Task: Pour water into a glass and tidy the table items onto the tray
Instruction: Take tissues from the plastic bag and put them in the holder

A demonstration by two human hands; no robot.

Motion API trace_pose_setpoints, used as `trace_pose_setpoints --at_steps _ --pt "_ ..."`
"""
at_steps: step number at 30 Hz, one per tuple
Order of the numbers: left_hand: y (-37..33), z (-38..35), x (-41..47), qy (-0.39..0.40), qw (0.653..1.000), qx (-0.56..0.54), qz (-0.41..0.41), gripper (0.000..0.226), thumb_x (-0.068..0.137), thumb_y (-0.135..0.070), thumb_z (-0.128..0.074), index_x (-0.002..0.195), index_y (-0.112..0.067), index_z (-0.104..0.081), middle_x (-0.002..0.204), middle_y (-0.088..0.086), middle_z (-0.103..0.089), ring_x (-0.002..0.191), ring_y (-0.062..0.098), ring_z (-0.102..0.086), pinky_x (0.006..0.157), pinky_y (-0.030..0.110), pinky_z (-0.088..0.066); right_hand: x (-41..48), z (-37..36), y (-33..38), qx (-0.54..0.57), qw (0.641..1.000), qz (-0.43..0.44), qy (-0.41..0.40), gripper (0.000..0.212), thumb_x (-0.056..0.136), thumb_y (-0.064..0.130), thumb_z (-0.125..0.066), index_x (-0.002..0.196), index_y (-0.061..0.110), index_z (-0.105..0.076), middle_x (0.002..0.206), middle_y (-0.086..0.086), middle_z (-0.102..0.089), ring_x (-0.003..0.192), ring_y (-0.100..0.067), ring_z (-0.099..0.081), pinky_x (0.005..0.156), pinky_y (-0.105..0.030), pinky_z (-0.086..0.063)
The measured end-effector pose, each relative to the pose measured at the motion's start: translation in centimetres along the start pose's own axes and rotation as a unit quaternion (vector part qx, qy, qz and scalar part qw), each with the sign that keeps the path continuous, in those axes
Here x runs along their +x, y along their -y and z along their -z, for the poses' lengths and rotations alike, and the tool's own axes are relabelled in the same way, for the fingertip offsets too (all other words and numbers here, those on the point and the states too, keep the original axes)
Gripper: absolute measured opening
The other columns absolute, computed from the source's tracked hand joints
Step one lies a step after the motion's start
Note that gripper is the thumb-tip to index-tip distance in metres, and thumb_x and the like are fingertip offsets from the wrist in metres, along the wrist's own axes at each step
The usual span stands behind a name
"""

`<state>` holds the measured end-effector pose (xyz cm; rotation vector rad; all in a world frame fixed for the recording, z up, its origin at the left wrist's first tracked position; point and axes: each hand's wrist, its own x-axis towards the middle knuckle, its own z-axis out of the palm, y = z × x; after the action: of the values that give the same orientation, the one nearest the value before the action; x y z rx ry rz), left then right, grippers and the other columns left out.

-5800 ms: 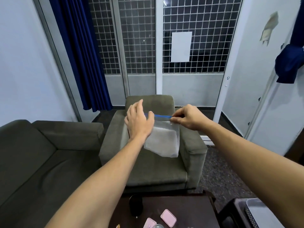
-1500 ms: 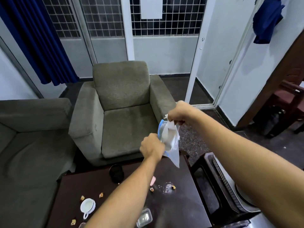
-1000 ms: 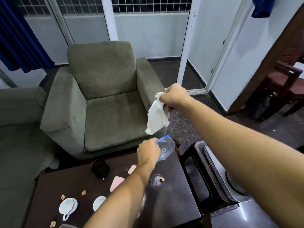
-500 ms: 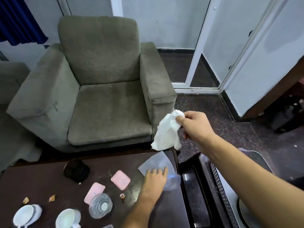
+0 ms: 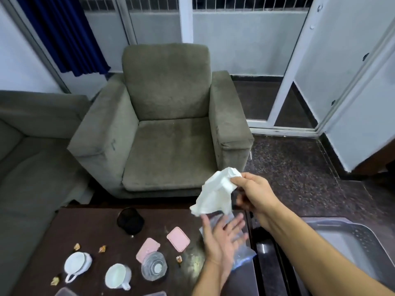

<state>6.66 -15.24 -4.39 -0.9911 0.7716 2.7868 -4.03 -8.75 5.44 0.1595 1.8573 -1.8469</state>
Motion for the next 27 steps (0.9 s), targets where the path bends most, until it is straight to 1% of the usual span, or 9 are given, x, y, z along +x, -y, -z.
trace_pose_setpoints --at_steps 2,4,7,10,14,16,18,22,27 --pt "-3.7 -1.5 -2.4 0.035 0.989 -0.129 -0.059 0.113 0.059 -0.091 -0.058 0.135 -0.008 -0.06 0.135 0.026 -0.06 0.126 0.042 -0.057 0.101 0.052 -0.045 -0.9 -1.0 0.7 0.021 0.999 -0.015 0.026 0.026 0.091 0.01 -0.063 0.066 0.016 -0.066 0.054 -0.006 -0.057 0.036 -0.014 -0.047 0.036 -0.017 -0.028" --pt "-7.8 -2.7 -4.9 0.039 0.981 -0.15 -0.12 0.102 0.061 -0.083 -0.067 0.132 -0.01 -0.063 0.131 0.025 -0.063 0.123 0.042 -0.059 0.095 0.049 -0.051 -2.0 -1.9 1.5 -0.001 0.998 -0.015 0.055 0.015 0.085 0.014 -0.066 0.071 0.016 -0.066 0.059 -0.009 -0.06 0.04 -0.016 -0.05 0.039 -0.019 -0.027" --pt "-12.6 -2.6 -7.5 -0.019 0.984 0.011 -0.178 0.069 0.077 -0.048 -0.072 0.13 -0.006 -0.061 0.116 0.016 -0.073 0.106 0.031 -0.071 0.081 0.039 -0.061 -3.9 -3.4 2.4 -0.082 0.991 -0.02 0.106 0.015 0.066 0.022 -0.068 0.079 0.015 -0.065 0.068 -0.013 -0.062 0.052 -0.02 -0.058 0.046 -0.026 -0.033" --pt "-16.1 -0.5 -9.9 -0.046 0.971 0.141 -0.187 0.039 0.089 -0.019 -0.07 0.127 -0.013 -0.062 0.117 0.01 -0.074 0.107 0.027 -0.072 0.089 0.042 -0.058 -5.2 -5.5 3.1 -0.118 0.98 -0.051 0.152 0.028 0.059 0.027 -0.07 0.084 0.014 -0.068 0.075 -0.01 -0.066 0.067 -0.024 -0.063 0.066 -0.039 -0.047" --pt "-21.0 1.9 -13.0 0.037 0.955 0.222 -0.192 0.042 0.087 -0.022 -0.074 0.127 -0.016 -0.064 0.12 0.011 -0.073 0.112 0.028 -0.069 0.092 0.042 -0.056 -5.6 -9.7 4.8 -0.125 0.968 -0.057 0.208 0.051 0.071 0.041 -0.083 0.112 0.012 -0.072 0.107 -0.009 -0.077 0.1 -0.033 -0.073 0.097 -0.05 -0.056" --pt "-23.3 3.2 -13.9 0.051 0.941 0.272 -0.196 0.035 0.086 -0.018 -0.075 0.121 -0.016 -0.069 0.118 0.013 -0.073 0.11 0.03 -0.07 0.093 0.044 -0.057 -5.6 -12.0 5.5 -0.091 0.961 -0.055 0.256 0.049 0.078 0.037 -0.085 0.117 0.01 -0.073 0.115 -0.015 -0.075 0.107 -0.036 -0.072 0.097 -0.05 -0.056" --pt "-25.5 4.2 -14.3 0.016 0.93 0.308 -0.202 0.03 0.086 -0.014 -0.076 0.116 -0.012 -0.072 0.111 0.013 -0.076 0.103 0.03 -0.073 0.084 0.041 -0.06 -5.6 -14.3 5.9 -0.086 0.958 -0.028 0.272 0.037 0.083 0.025 -0.083 0.115 0.008 -0.074 0.113 -0.017 -0.075 0.105 -0.035 -0.072 0.093 -0.048 -0.058" --pt "-30.8 7.9 -13.6 -0.11 0.89 0.376 -0.232 0.016 0.089 -0.018 -0.073 0.104 -0.014 -0.074 0.089 -0.001 -0.079 0.083 0.018 -0.076 0.065 0.031 -0.061 -4.6 -21.1 5.3 -0.234 0.959 0.078 0.141 0.021 0.084 0.012 -0.075 0.105 0.014 -0.074 0.1 -0.004 -0.078 0.093 -0.023 -0.075 0.088 -0.048 -0.06" --pt "-33.4 13.8 -10.9 -0.207 0.81 0.477 -0.272 0.014 0.092 -0.033 -0.062 0.085 -0.023 -0.07 0.082 -0.003 -0.075 0.082 0.02 -0.071 0.076 0.044 -0.06 -2.6 -28.9 0.9 -0.267 0.952 0.086 0.121 0.036 0.077 0.011 -0.079 0.11 0.014 -0.065 0.104 0.004 -0.074 0.096 -0.014 -0.072 0.087 -0.033 -0.059"
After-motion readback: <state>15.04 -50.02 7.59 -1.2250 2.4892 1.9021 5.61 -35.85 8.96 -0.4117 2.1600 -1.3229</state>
